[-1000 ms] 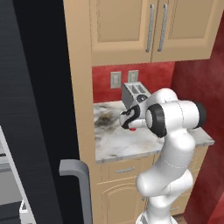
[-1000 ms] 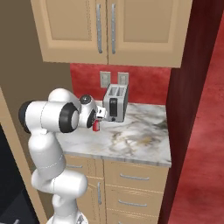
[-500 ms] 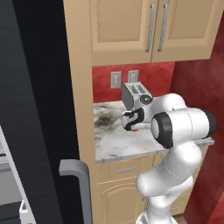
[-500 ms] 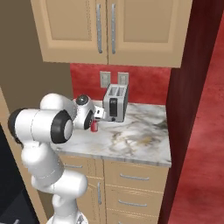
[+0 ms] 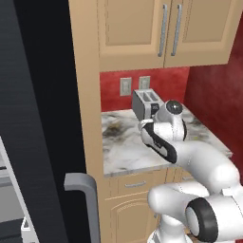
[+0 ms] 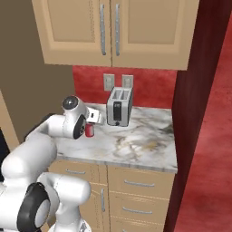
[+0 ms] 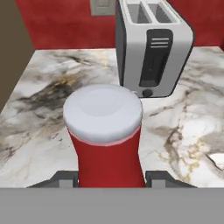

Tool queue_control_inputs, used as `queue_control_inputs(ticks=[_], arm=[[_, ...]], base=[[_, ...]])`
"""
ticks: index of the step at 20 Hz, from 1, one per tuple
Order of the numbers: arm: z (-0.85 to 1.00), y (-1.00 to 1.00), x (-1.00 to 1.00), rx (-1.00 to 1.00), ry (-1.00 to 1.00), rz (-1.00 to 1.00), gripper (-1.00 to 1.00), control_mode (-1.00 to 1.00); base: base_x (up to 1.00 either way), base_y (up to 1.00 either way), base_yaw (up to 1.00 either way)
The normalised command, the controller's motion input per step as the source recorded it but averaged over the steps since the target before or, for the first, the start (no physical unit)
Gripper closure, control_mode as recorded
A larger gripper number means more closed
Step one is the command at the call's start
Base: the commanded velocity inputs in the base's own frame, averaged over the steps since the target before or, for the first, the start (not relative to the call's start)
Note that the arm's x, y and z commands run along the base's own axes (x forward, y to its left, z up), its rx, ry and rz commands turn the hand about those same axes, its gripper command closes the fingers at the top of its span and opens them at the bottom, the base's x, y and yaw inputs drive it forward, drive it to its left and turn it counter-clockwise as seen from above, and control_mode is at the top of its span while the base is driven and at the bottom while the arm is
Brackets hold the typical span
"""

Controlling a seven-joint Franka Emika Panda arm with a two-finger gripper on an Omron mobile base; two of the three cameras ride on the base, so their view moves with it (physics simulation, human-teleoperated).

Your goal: Place the ketchup and ketchup from the counter to the top shelf of the fridge. If the existing items in the fridge are on the top shelf, move them to other shelves.

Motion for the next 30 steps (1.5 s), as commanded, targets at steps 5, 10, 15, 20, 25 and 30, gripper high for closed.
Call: queue_control_inputs(ticks=[5,10,15,20,25,30], arm=[[1.0,0.0,-1.0,0.0,-0.01,0.0,1.0,-1.0],[1.0,0.0,-1.0,0.0,-0.02,0.0,1.0,-1.0],[0.87,0.0,-0.87,0.0,0.0,0.0,1.0,-1.0],[0.66,0.0,-0.79,0.0,0.0,0.0,1.0,-1.0],[0.49,0.0,-0.72,0.0,0.0,0.0,1.0,-1.0],[0.16,0.0,-0.46,0.0,0.0,0.0,1.0,-1.0]], base=[[0.0,0.0,0.0],[0.0,0.0,0.0],[0.0,0.0,0.0],[0.0,0.0,0.0],[0.0,0.0,0.0],[0.0,0.0,0.0]])
